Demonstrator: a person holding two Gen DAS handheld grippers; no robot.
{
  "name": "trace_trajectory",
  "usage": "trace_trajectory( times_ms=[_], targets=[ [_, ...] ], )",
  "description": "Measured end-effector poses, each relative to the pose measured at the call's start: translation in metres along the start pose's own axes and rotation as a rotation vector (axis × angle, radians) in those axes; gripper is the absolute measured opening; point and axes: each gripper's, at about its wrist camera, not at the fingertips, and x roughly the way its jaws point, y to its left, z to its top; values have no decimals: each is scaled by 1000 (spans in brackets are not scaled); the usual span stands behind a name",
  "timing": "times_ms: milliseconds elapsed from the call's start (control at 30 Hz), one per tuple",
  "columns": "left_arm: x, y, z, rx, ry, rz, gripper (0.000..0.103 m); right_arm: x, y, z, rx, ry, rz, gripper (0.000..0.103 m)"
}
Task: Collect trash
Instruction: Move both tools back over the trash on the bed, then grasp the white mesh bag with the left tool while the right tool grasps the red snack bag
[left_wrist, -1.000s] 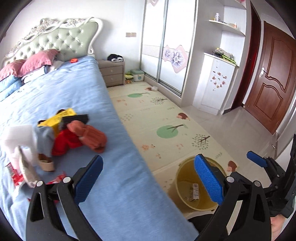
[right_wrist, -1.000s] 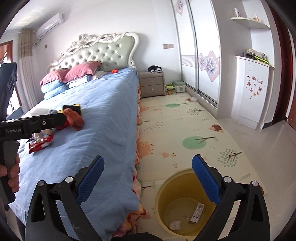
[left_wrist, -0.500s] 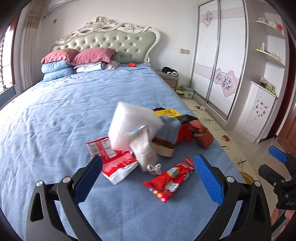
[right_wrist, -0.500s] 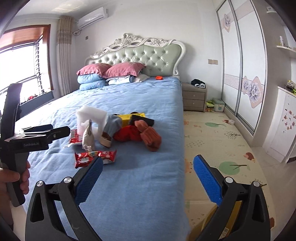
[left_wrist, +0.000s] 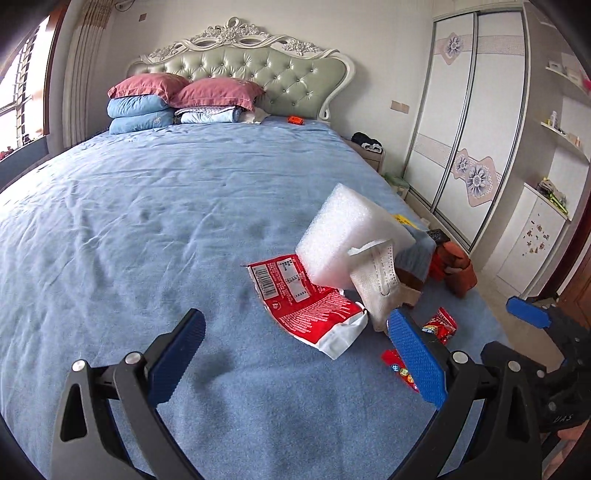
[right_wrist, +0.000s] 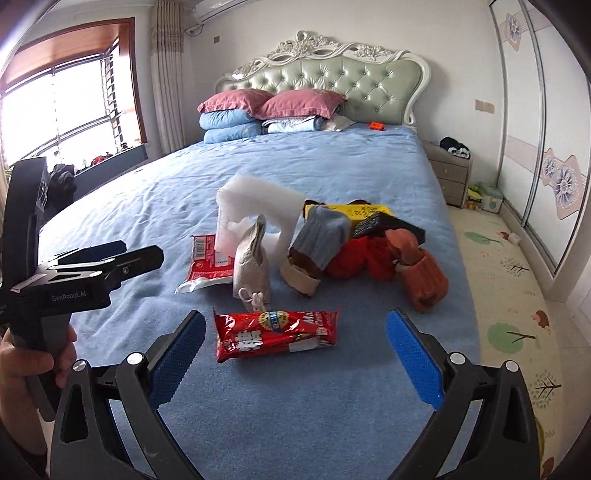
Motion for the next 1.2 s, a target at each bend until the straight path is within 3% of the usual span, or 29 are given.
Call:
trace_trajectory(
  times_ms=[233, 333, 500, 567, 633, 667, 833, 967, 1200],
  targets=[
    [11, 7, 0, -9, 25, -7, 99, 43, 4, 10, 34, 140, 10, 95],
    [14, 7, 2, -10, 26, -13, 99, 55, -4, 11, 106, 189, -21, 95],
    [17, 2, 6, 5, 28, -35, 99, 74, -8, 3, 206, 272, 23, 92],
    [18, -1, 5, 18, 28, -38, 99, 72, 2, 1, 163, 256, 21, 76],
    [19, -3, 3, 22, 32, -39, 99, 69, 8, 1, 138, 235, 17, 71],
    [21, -3, 2, 20, 36, -41, 99, 66, 10, 2, 132, 224, 17, 60],
    [29, -10, -1, 25, 65, -54, 99, 56, 7, 2, 121, 191, 39, 45],
    [37, -22, -3, 49, 91, -62, 99, 46, -4, 2, 131, 166, 69, 38],
    [52, -50, 1, 63, 123, -68, 99, 15, -22, -4, 103, 89, 24, 34]
  ],
)
